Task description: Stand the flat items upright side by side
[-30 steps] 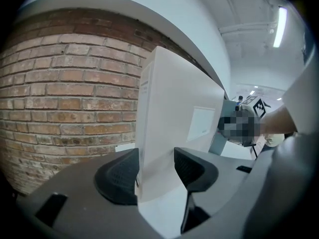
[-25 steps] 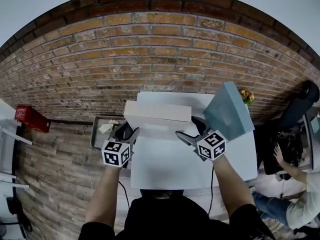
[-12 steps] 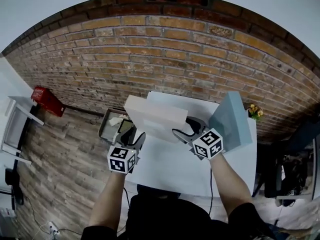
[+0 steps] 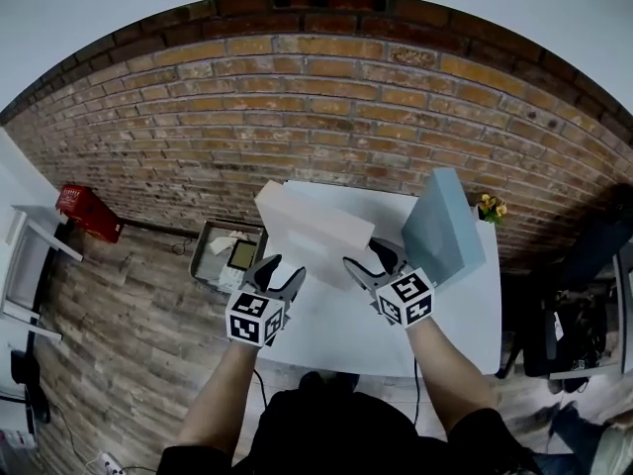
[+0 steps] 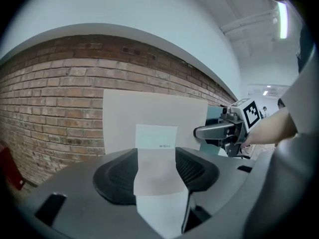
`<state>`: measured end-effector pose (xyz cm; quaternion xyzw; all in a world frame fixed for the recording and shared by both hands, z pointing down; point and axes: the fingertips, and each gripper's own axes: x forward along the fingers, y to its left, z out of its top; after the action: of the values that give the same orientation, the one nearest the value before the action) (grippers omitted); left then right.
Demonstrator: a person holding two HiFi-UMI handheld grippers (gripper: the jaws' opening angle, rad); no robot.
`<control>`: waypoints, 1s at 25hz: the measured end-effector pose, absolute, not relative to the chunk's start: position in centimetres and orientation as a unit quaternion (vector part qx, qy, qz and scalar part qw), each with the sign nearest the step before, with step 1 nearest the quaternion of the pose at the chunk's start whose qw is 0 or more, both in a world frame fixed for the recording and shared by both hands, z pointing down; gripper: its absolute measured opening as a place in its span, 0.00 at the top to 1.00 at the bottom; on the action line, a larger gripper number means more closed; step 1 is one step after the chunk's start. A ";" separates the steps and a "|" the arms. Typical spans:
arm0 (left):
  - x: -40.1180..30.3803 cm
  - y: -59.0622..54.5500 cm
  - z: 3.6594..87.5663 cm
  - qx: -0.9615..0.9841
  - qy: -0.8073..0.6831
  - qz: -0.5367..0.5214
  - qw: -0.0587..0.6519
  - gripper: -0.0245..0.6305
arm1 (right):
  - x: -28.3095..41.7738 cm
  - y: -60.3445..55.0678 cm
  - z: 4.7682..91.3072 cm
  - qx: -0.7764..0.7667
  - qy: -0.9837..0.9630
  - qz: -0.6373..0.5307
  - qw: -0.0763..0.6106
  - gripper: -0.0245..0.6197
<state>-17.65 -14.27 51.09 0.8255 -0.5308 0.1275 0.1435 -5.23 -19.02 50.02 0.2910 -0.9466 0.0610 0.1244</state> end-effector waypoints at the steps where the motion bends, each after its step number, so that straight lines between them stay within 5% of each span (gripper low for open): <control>1: -17.2 -14.3 50.9 0.832 -0.522 0.127 0.141 0.60 | -4.6 -18.8 50.0 0.309 -0.941 0.060 0.124 0.52; 25: -6.9 -13.3 49.6 0.919 -0.355 0.132 0.110 0.60 | 8.6 -14.8 50.0 0.638 -0.761 0.043 0.112 0.52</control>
<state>-6.93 -13.30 49.59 0.9188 -0.3553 0.1319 0.1104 8.65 -14.79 50.04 0.6379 -0.7608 0.0425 0.1121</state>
